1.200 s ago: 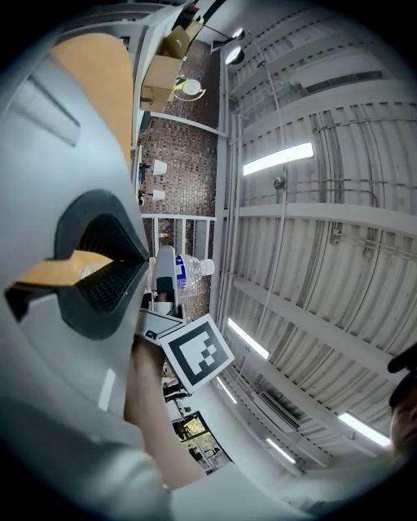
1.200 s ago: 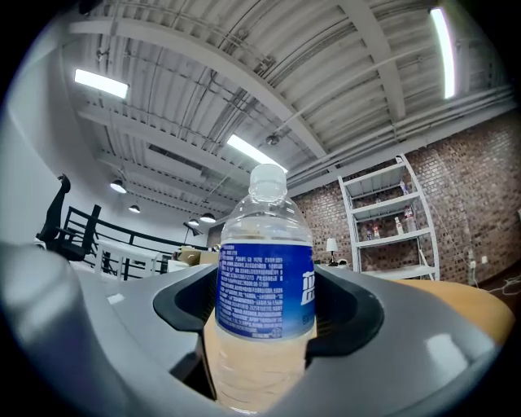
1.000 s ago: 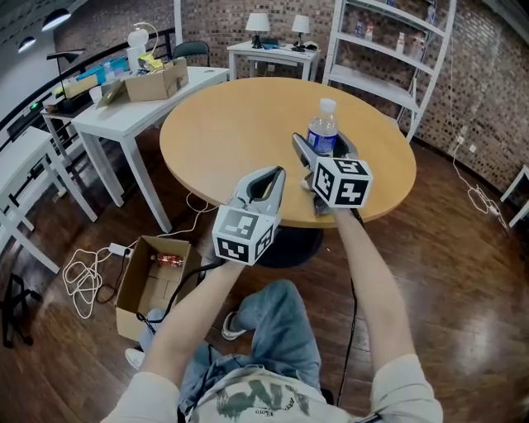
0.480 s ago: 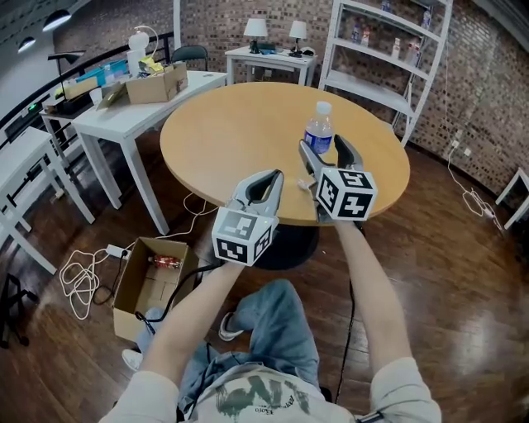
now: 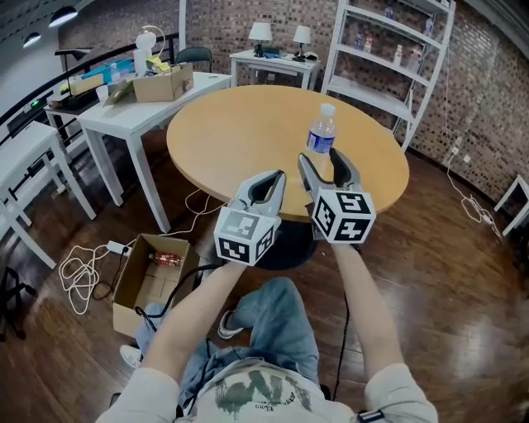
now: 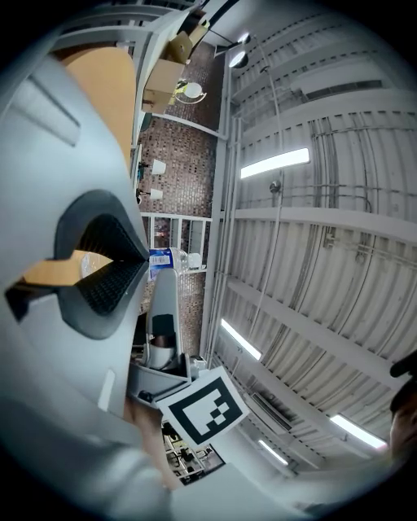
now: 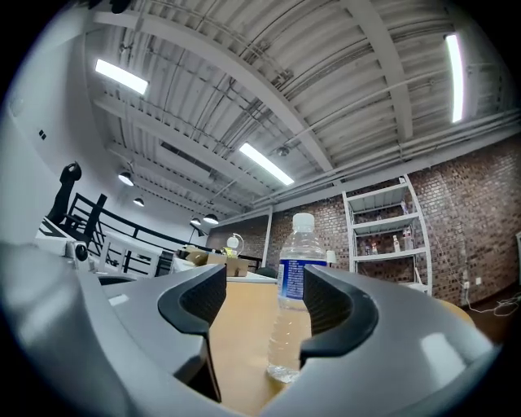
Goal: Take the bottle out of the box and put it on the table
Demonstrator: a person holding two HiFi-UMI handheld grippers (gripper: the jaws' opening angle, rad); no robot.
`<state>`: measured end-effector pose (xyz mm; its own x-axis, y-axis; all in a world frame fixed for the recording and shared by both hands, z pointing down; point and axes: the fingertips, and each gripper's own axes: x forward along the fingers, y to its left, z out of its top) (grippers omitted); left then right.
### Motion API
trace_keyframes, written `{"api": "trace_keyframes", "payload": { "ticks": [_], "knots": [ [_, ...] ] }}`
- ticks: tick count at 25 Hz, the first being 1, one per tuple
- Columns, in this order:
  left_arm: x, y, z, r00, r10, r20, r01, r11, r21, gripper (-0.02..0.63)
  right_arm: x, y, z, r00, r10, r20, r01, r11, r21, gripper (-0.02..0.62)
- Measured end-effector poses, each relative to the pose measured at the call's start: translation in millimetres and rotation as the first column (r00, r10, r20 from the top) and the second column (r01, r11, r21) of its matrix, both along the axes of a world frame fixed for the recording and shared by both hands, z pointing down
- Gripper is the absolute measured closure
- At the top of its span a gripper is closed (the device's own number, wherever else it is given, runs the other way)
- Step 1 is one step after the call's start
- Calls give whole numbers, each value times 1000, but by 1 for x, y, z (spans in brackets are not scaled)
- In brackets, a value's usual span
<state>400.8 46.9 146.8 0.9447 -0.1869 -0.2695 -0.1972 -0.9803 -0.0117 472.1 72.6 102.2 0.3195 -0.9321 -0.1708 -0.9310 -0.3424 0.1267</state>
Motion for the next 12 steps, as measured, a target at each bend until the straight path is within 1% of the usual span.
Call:
{"api": "trace_keyframes", "payload": {
  "ticks": [4, 6, 12],
  "knots": [
    [-10, 6, -3, 1000, 0, -16, 0, 1000, -5, 606, -20, 6, 10, 1000, -9, 9, 9, 1000, 7, 346],
    [-14, 10, -3, 1000, 0, -21, 0, 1000, -3, 606, -28, 11, 16, 1000, -9, 24, 9, 1000, 17, 376],
    [-23, 23, 6, 1000, 3, -20, -3, 1000, 3, 606, -50, 24, 36, 999, -4, 48, 3, 1000, 24, 432]
  ]
}}
